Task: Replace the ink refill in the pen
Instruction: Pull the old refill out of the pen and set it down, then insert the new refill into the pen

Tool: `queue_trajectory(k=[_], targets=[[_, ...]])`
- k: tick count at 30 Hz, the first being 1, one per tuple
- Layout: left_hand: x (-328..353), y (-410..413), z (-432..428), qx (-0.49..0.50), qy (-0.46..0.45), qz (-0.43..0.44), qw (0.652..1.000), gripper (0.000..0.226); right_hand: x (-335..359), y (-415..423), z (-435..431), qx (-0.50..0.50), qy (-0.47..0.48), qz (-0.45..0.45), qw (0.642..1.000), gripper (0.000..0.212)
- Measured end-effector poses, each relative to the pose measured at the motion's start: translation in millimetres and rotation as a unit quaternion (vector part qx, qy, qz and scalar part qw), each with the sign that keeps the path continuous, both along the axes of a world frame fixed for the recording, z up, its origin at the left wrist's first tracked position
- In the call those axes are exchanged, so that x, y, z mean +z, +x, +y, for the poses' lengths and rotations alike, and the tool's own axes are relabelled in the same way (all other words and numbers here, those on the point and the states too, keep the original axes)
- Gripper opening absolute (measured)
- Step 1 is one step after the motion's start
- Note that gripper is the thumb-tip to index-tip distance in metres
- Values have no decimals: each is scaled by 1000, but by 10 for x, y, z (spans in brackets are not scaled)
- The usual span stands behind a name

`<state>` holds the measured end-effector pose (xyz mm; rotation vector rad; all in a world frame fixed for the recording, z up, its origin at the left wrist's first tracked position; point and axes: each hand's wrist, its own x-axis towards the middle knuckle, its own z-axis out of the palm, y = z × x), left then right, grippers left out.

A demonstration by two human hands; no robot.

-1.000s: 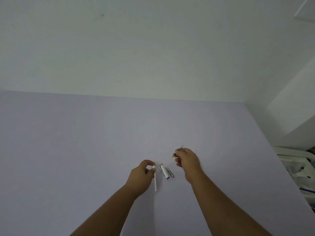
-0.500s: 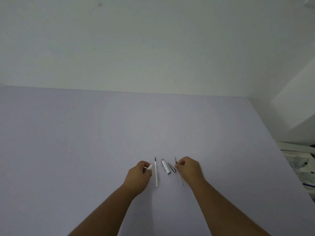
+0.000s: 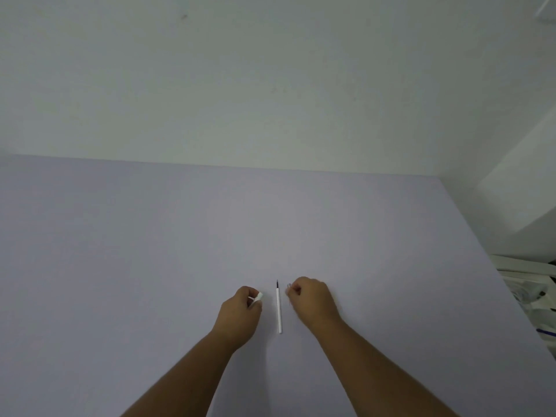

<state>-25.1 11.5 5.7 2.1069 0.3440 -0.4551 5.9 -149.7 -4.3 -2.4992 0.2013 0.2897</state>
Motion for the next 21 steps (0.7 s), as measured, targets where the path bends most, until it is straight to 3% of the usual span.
queue_trajectory(k=[5, 9, 12, 14, 17, 21], targets=[[-17, -31, 74, 2, 32, -9, 999, 20, -92, -40, 373, 76, -132, 52, 987, 25], [-28, -50, 150, 5, 39, -7, 999, 17, -122, -61, 450, 50, -145, 66, 986, 27], [-23, -59, 170, 1, 43, -10, 999, 10, -41, -61, 448, -23, -69, 69, 995, 25], [-13, -59, 169, -4, 44, -15, 999, 6, 31, -42, 405, -85, 38, 29, 995, 24], [22, -49, 137, -15, 36, -18, 999, 4, 143, -14, 334, -175, 211, -12, 962, 22], [81, -30, 60, -28, 26, -30, 999, 6, 210, -30, 271, -209, 301, -1, 931, 16]])
